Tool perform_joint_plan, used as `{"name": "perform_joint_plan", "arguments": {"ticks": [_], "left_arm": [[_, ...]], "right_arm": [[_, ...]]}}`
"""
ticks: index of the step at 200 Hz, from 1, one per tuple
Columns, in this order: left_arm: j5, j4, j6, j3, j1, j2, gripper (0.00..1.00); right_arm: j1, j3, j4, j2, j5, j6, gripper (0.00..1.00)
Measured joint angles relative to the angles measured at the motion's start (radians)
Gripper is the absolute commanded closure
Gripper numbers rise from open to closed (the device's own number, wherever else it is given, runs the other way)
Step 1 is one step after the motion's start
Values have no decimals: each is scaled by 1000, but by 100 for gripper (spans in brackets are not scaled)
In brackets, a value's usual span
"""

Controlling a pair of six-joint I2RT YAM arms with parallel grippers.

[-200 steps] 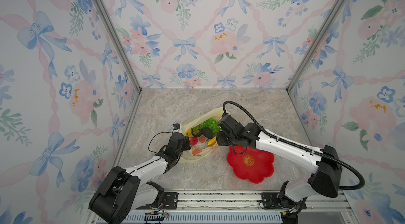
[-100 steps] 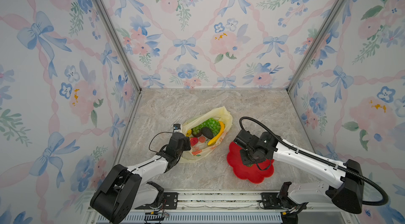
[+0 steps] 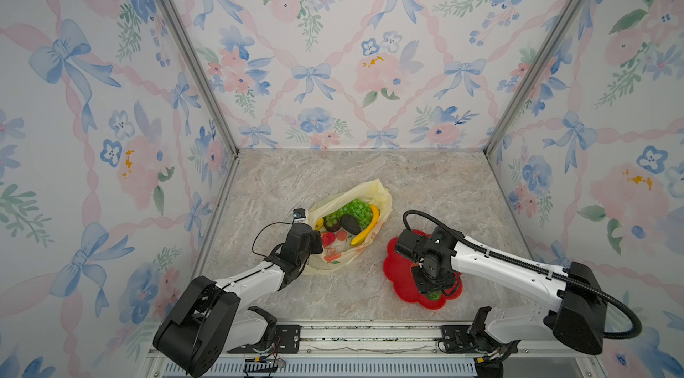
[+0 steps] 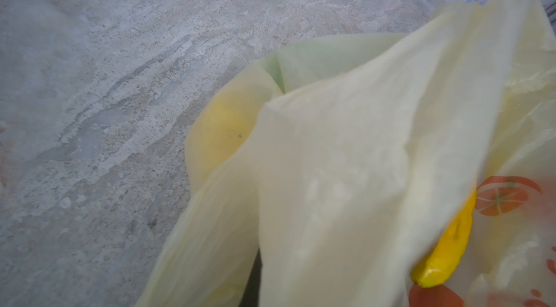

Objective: Take fruits out of the plastic bag
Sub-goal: Place the fruit on the plate.

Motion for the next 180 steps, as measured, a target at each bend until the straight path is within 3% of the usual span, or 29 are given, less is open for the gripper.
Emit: {"name": "perform_joint_plan", "arguments": {"ticks": [101,180], "left_arm": [[0,0,0,0,0,0,94],[0,0,0,0,0,0,94]], "right_arm": [[-45,-44,9,93,-19,-48,64],[-64,-48,33,176,-22,-81,53]]}}
